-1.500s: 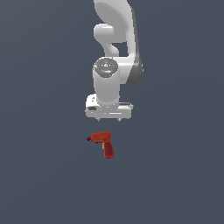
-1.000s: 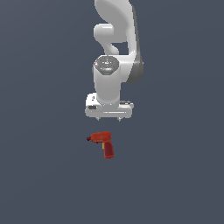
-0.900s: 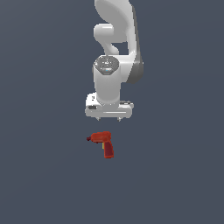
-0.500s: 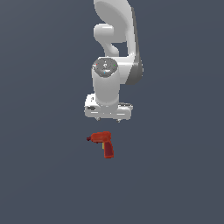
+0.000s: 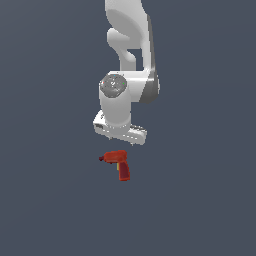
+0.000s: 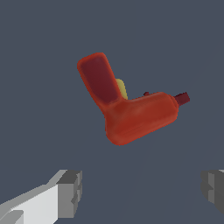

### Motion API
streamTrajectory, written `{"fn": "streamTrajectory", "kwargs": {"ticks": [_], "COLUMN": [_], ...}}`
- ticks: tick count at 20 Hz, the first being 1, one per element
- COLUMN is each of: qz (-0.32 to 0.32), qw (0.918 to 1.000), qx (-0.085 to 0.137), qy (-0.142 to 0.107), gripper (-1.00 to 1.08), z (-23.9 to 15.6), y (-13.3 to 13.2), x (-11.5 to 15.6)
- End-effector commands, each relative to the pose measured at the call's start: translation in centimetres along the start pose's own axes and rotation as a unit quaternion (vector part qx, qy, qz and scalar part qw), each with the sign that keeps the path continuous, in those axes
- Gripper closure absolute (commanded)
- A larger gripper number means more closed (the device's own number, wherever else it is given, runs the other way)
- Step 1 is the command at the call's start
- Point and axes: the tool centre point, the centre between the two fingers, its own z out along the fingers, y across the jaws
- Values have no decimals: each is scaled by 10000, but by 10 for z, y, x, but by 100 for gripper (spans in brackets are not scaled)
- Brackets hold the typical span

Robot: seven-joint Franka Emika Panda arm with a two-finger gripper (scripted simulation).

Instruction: Pick up the object and move it to a goal position.

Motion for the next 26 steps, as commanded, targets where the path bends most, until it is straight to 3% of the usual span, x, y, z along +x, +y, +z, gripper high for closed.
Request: {"fn": "streamTrajectory", "kwargs": {"ticks": [1, 6, 12, 17, 26], "qz": [397, 1243, 2239, 3044, 4262], "qw": [9992, 9921, 9743, 9519, 9034], "qx": [26, 70, 101, 111, 98], "qy": [-43, -135, -243, -329, -455], "gripper": [-100, -100, -100, -100, -100], "z": [6, 18, 32, 45, 65], "y": [4, 11, 20, 28, 40], "x": [5, 14, 25, 33, 46]}}
